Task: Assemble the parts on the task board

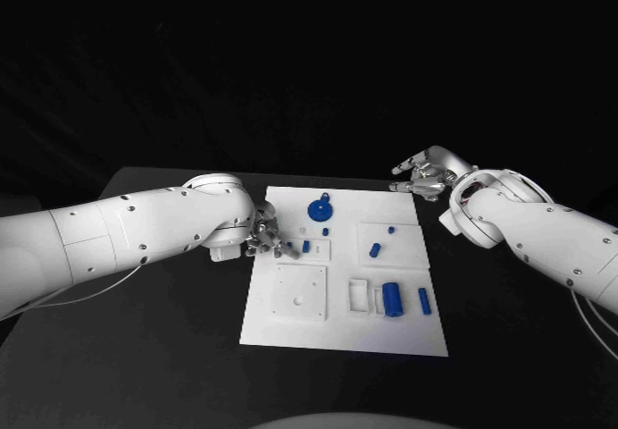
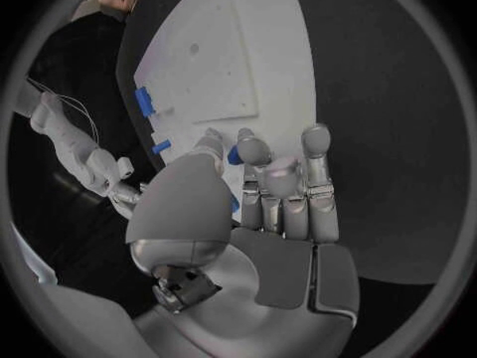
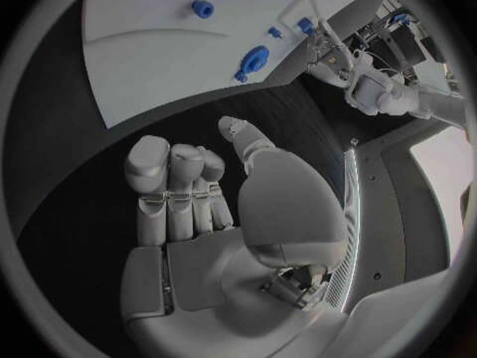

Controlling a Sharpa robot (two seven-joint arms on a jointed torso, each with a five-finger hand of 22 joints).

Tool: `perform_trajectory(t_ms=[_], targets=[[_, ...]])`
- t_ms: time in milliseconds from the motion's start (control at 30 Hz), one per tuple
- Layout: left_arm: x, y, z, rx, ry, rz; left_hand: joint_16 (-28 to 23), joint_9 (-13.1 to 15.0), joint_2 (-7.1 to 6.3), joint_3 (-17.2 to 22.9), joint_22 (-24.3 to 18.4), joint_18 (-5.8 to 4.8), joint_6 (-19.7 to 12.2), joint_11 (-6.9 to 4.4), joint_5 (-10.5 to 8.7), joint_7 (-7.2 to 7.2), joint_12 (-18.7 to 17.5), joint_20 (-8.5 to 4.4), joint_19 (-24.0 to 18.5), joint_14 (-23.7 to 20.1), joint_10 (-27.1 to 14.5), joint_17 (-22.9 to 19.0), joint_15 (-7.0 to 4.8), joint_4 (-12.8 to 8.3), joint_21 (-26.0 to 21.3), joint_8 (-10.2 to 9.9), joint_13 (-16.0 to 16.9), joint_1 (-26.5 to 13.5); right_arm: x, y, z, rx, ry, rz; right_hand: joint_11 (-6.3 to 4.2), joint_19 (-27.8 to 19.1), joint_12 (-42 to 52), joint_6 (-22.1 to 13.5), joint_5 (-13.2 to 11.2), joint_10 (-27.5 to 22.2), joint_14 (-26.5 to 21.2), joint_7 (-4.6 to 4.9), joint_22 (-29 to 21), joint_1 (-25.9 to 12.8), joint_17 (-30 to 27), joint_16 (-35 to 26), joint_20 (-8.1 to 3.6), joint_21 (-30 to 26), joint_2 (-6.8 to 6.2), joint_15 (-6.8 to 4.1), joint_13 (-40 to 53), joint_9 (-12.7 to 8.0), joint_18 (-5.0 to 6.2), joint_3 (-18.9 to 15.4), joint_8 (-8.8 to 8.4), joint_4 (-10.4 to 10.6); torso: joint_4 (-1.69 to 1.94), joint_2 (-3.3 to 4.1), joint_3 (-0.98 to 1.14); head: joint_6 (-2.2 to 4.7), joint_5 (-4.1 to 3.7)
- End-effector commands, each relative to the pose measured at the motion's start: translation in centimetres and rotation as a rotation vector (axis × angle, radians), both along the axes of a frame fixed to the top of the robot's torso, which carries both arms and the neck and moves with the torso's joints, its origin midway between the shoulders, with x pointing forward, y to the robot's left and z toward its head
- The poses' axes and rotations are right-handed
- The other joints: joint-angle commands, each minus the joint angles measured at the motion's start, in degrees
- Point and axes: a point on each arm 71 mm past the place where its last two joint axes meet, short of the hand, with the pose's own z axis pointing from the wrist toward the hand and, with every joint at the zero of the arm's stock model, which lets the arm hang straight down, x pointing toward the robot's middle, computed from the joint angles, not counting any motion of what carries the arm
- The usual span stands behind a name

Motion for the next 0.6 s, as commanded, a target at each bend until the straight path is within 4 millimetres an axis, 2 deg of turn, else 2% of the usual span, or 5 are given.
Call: perform_trajectory(t_ms=[33,133,267,500,600], targets=[[-0.2,0.3,-0.2,-0.022,0.004,-0.002,-1.1,-2.2,1.24,0.0,0.7,-0.78,-1.7,0.72,3.23,0.28,-1.6,-0.12,-0.6,-1.0,-0.6,-1.8,0.12,-2.0,-0.6,-0.2,-1.1,1.7,-0.1,0.0,-0.1,-0.009,0.002,0.009,-0.41,2.7,-0.1,0.5,0.1,0.1,0.1,0.04,6.0,-0.5,0.0,-0.2,-0.14,-0.3,0.1,-0.11,0.0,0.1,0.78,0.4,-0.08,0.0,0.05,-0.04,0.01,0.06,-0.11],[-0.4,0.7,-0.1,-0.054,0.004,0.0,-3.7,-8.8,3.76,-0.9,0.0,-1.17,-4.1,1.24,8.25,0.99,-3.7,0.28,-1.9,-3.0,-2.7,-4.3,0.66,-7.1,-2.8,0.6,-2.6,4.0,-0.1,-0.1,-0.1,-0.01,0.002,0.008,-0.41,2.7,-0.1,0.5,0.1,0.1,0.1,0.04,6.0,-0.5,0.0,-0.2,-0.14,-0.3,0.1,-0.11,0.0,0.1,0.78,0.4,-0.08,0.0,0.01,-0.02,0.03,0.13,-0.13],[-0.4,1.1,0.4,-0.175,-0.012,0.003,-9.8,-16.2,9.09,0.5,-2.8,-1.65,-7.8,2.51,9.32,2.5,-9.2,1.36,-4.8,-7.4,-7.7,-7.2,2.01,-15.4,-8.1,0.1,-7.6,12.0,-0.1,-0.2,-0.1,-0.011,0.001,0.005,-0.41,2.7,-0.1,0.5,0.1,0.1,0.1,0.04,6.0,-0.5,0.0,-0.2,-0.14,-0.3,0.1,-0.11,0.0,0.1,0.78,0.4,-0.08,0.0,0.09,-0.09,0.03,0.3,-0.5],[0.2,1.1,3.0,-0.481,-0.176,0.005,-23.9,-31.7,10.33,2.3,-10.2,-1.84,-10.7,5.77,10.24,5.83,-22.2,4.23,-8.5,-12.9,-13.2,-15.0,5.54,-20.1,-18.6,0.8,-24.8,13.1,0.0,-0.6,-0.1,-0.01,0.0,-0.004,-0.5,2.6,-3.3,0.4,0.1,-0.4,0.0,0.05,5.8,-0.7,-0.5,-0.8,-0.18,-1.0,0.13,-0.18,-2.4,0.1,0.8,0.4,-0.07,-0.1,-0.02,-0.02,-0.08,0.99,-0.85],[0.4,1.2,4.1,-0.58,-0.251,0.015,-31.8,-40.1,10.64,3.9,-12.6,-0.46,-11.8,7.52,11.65,7.6,-29.9,6.22,-9.7,-12.6,-12.5,-20.0,7.39,-22.5,-22.4,0.4,-37.9,15.0,0.0,-0.7,-0.1,-0.009,0.0,-0.007,-0.68,2.7,-6.8,0.4,0.1,-0.8,0.1,-0.02,5.8,-0.7,-0.6,-0.9,-0.29,-1.1,0.09,-0.28,-5.5,0.1,0.74,0.3,-0.08,-0.1,0.02,-0.01,-0.02,1.25,-0.87]])
